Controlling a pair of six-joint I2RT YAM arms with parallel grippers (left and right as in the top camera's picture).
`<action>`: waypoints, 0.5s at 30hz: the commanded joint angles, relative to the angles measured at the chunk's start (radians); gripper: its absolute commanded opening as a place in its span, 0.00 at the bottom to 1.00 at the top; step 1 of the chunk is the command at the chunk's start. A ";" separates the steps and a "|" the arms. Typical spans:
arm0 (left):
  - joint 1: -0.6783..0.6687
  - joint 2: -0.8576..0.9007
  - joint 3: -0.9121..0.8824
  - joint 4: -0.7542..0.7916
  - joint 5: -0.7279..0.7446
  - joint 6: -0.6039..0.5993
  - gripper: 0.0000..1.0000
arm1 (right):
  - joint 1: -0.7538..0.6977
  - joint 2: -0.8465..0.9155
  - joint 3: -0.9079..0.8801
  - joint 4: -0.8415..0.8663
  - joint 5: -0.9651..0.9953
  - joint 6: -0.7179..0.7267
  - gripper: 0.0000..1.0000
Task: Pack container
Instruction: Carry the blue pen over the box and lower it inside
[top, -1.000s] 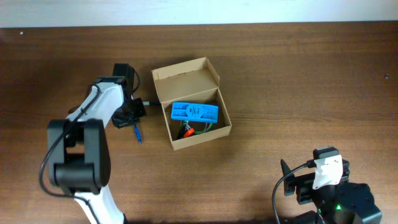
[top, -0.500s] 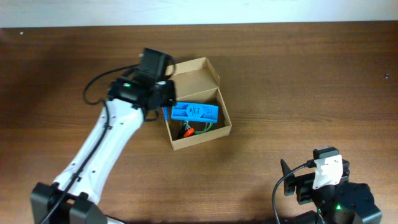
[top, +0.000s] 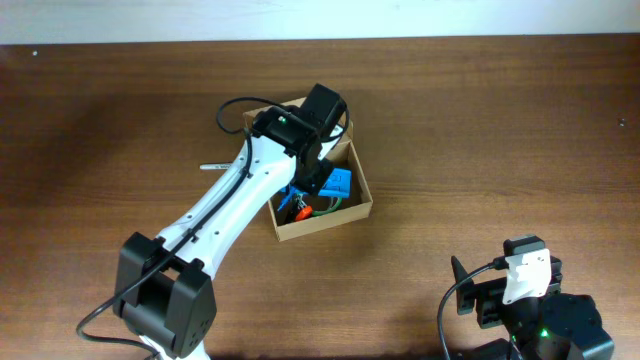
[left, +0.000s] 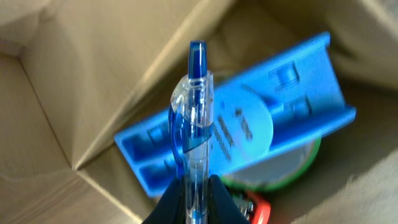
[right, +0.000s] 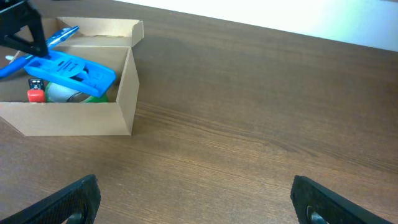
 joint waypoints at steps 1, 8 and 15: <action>-0.010 0.008 0.028 -0.024 -0.022 0.130 0.16 | -0.006 -0.005 0.000 0.002 0.013 0.008 0.99; -0.065 0.008 0.027 -0.033 -0.070 0.280 0.24 | -0.006 -0.005 0.000 0.002 0.013 0.008 0.99; -0.090 0.008 0.027 -0.038 -0.077 0.244 0.47 | -0.006 -0.005 0.000 0.002 0.013 0.008 0.99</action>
